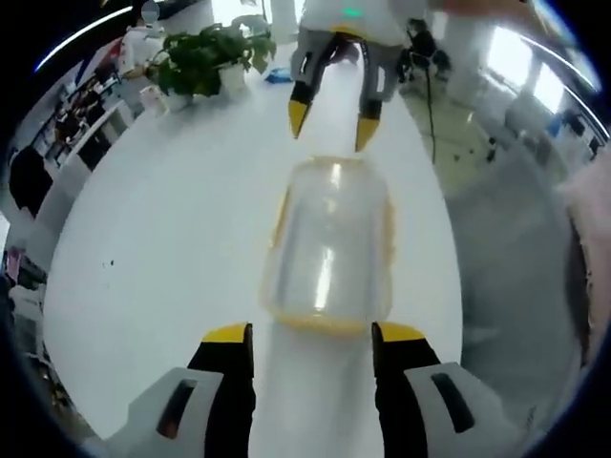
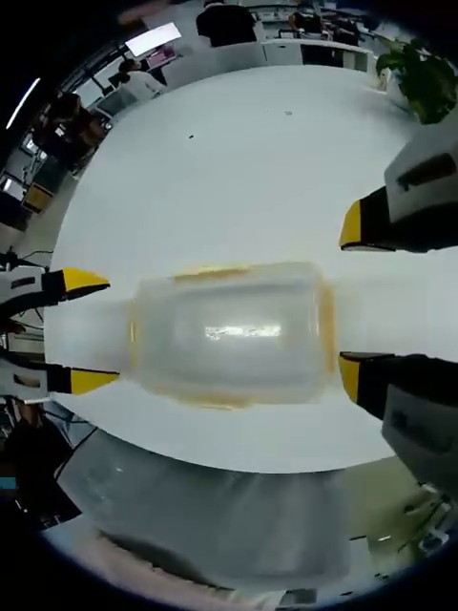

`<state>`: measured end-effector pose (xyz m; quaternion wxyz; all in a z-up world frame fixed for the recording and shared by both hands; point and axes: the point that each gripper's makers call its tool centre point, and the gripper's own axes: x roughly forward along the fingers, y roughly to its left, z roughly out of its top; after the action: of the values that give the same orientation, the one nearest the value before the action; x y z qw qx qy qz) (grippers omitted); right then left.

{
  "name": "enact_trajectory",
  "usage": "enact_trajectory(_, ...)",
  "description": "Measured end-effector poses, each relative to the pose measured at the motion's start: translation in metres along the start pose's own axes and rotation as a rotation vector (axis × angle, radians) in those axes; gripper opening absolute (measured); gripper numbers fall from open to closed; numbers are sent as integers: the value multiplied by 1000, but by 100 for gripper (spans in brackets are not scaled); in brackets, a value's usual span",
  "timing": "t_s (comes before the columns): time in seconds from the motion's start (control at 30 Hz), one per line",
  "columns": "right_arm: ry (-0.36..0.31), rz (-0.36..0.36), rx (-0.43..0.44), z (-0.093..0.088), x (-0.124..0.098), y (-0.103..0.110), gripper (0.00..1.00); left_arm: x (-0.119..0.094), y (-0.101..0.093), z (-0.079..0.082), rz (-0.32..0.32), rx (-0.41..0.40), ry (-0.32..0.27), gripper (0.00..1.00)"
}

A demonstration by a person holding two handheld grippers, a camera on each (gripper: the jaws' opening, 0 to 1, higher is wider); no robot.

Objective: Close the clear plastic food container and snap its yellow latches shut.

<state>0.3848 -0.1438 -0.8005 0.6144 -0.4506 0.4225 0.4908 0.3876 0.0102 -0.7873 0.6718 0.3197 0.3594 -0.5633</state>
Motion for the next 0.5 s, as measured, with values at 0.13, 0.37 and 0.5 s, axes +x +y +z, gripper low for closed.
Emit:
enact_trajectory(0.13,-40,-1,13,13,-1,0,39,3,-6,15,-14,-51,-72,44)
enact_trajectory(0.37,-110,21,44,25,0,3,36,18,-11,24,-18,-62,-96,40)
enact_trajectory(0.5,-137,28,49,28,3,5,36,26,-10,22,5,-5,-55,39)
